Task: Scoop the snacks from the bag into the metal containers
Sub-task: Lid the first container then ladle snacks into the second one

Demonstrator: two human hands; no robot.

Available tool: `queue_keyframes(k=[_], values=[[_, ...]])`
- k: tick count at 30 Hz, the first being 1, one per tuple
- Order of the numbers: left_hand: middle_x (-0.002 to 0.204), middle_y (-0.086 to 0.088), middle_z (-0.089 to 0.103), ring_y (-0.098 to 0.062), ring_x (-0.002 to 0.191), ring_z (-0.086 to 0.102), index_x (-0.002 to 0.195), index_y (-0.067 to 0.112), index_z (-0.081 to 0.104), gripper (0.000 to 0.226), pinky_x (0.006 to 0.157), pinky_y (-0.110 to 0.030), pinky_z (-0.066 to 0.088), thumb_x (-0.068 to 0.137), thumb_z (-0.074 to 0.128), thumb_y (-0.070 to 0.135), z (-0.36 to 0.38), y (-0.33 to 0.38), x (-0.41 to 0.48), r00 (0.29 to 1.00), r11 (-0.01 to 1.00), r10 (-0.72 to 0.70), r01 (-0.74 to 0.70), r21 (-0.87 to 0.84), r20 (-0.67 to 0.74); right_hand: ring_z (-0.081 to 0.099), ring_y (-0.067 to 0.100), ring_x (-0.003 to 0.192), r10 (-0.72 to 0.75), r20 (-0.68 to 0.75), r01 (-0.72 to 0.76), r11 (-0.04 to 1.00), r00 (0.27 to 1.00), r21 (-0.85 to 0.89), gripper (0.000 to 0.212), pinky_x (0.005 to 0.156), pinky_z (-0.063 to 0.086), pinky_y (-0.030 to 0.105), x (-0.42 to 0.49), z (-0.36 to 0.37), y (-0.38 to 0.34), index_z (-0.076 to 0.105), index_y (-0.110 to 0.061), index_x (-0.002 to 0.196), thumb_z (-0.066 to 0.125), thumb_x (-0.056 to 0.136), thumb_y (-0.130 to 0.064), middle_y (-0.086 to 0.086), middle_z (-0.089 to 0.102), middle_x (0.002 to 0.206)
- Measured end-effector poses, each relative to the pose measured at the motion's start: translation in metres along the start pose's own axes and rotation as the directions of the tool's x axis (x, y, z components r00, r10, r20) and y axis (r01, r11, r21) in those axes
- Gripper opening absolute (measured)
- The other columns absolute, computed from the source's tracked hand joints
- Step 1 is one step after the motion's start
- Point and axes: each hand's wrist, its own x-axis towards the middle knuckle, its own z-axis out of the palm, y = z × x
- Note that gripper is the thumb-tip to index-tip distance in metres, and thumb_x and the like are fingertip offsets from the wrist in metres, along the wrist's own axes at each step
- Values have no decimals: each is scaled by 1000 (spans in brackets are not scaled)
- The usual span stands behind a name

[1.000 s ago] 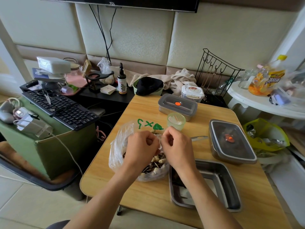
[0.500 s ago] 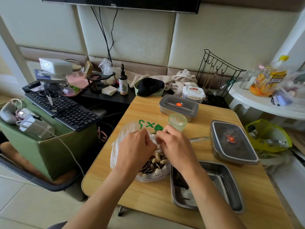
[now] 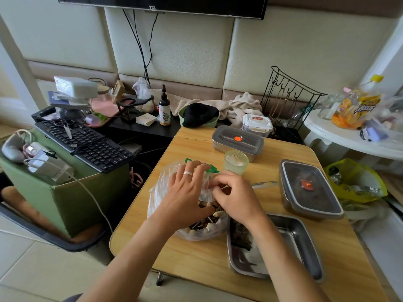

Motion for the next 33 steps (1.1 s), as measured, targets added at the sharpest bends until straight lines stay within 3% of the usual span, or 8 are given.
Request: queue_keyframes(k=[6,11,17,20,22,24,28,33], values=[[122,10,59,-15,123,46,120,26,55,43,105,-25,14,85,73,44,0,1,5,996,1000,8,-8,1,-87,68,4,94,6,50,-8,999,999,43,6,80,50,14,0,0,9,83,-18,90,76,92,-18,-11,73,98],[109,14,65,-13,108,60,111,27,52,42,105,-33,23,84,74,50,5,4,2,995,1000,25,-23,20,-96,66,-2,98,104,53,-108,990,993,86,18,82,48,12,0,0,7,82,-30,74,78,92,-34,-11,75,94],[100,14,69,-13,99,66,107,27,56,29,96,-27,21,89,71,44,2,4,2,993,1000,-10,11,13,-115,67,4,97,183,119,-195,976,976,98,35,86,53,26,-3,-4,3,81,-31,85,74,82,-65,-10,74,98],[92,14,68,-13,88,66,105,26,58,24,92,-28,26,90,63,44,2,3,3,990,997,-73,72,-11,-125,69,6,96,231,142,-249,961,962,121,23,89,54,30,-3,-11,-1,79,-30,93,69,94,-51,-12,77,96],[90,15,66,-12,86,63,105,27,57,23,93,-30,30,92,66,43,2,3,3,985,989,-142,138,-52,-101,71,9,88,334,28,-334,927,942,173,12,79,56,26,-2,-21,1,74,-25,99,66,99,-33,-6,75,94],[94,14,68,-12,89,63,108,26,57,25,91,-30,30,93,68,43,3,1,3,975,973,-212,204,-103,-65,70,13,75,509,-88,-464,834,857,299,8,67,55,25,-2,-29,12,70,-17,102,62,101,-19,4,75,89],[97,9,70,-15,92,65,108,24,59,22,95,-42,49,93,68,37,1,-1,4,959,946,-283,276,-171,-17,65,21,76,728,-93,-578,609,680,543,12,70,53,31,-5,-40,35,68,-6,107,59,100,-9,2,71,68],[89,11,62,-14,83,59,98,24,52,16,86,-41,49,98,62,37,-5,3,2,935,916,-355,349,-197,3,71,24,86,775,-34,-531,464,631,710,18,72,54,28,-8,-51,31,61,-7,119,52,104,-1,18,66,111]])
